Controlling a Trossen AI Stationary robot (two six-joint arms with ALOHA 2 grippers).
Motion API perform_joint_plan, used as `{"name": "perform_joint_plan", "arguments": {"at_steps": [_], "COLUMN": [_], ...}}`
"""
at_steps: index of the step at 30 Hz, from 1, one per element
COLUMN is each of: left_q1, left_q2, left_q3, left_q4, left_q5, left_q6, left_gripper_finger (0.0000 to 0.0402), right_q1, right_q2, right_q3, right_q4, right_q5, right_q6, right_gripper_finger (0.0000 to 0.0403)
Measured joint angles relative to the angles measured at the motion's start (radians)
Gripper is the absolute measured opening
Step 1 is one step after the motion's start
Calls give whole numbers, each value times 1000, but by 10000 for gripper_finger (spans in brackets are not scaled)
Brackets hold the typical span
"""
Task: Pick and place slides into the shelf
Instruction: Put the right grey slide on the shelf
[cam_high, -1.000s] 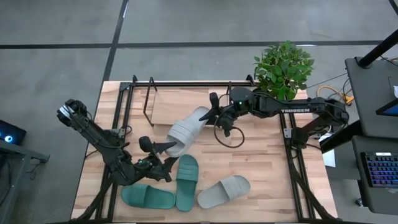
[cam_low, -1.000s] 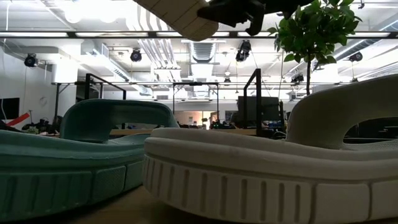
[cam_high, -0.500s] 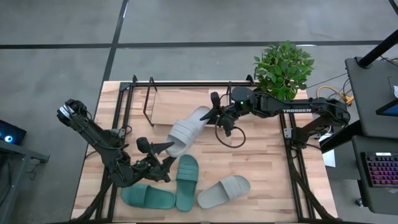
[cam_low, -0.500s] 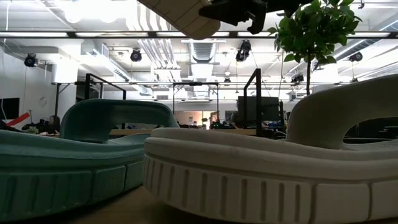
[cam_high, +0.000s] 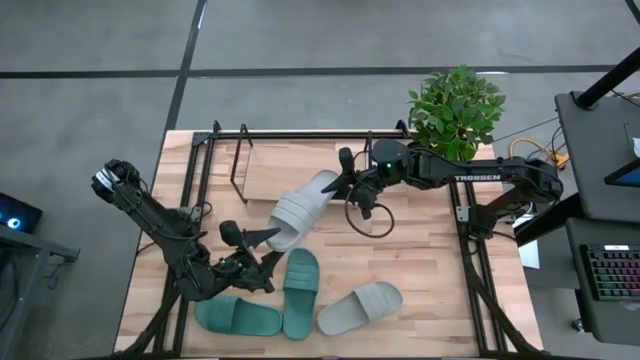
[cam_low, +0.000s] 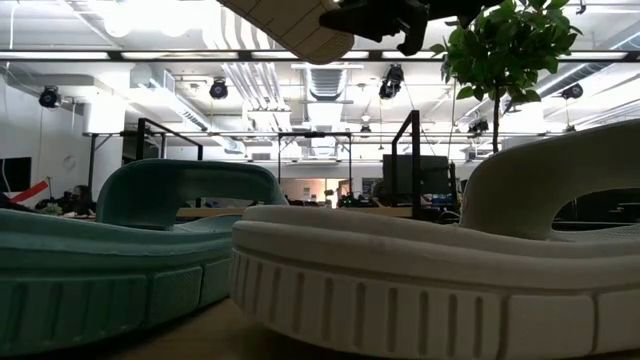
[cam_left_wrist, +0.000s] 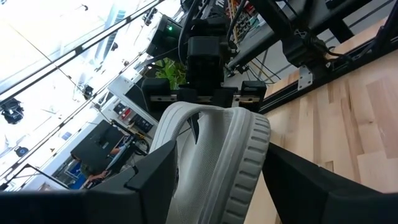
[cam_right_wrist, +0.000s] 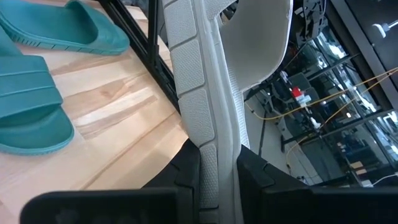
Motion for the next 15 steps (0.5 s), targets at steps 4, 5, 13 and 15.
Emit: {"name": "perform_joint_plan", "arguments": {"at_steps": [4, 5, 13, 15], "left_q1": [0, 0, 0, 0], "left_q2": [0, 0, 0, 0], "left_q3": [0, 0, 0, 0], "left_q4": [0, 0, 0, 0], "left_q5": [0, 0, 0, 0], "left_q6": [0, 0, 0, 0], "left_gripper_finger": [212, 212, 205, 192], "right_q1": [0, 0, 0, 0], "right_q2": [0, 0, 0, 0], "right_q3": [0, 0, 0, 0], "right_q4": [0, 0, 0, 0], "right_q5": [0, 0, 0, 0], "right_q6": [0, 0, 0, 0], "right_gripper_finger": [45, 45, 45, 45]}}
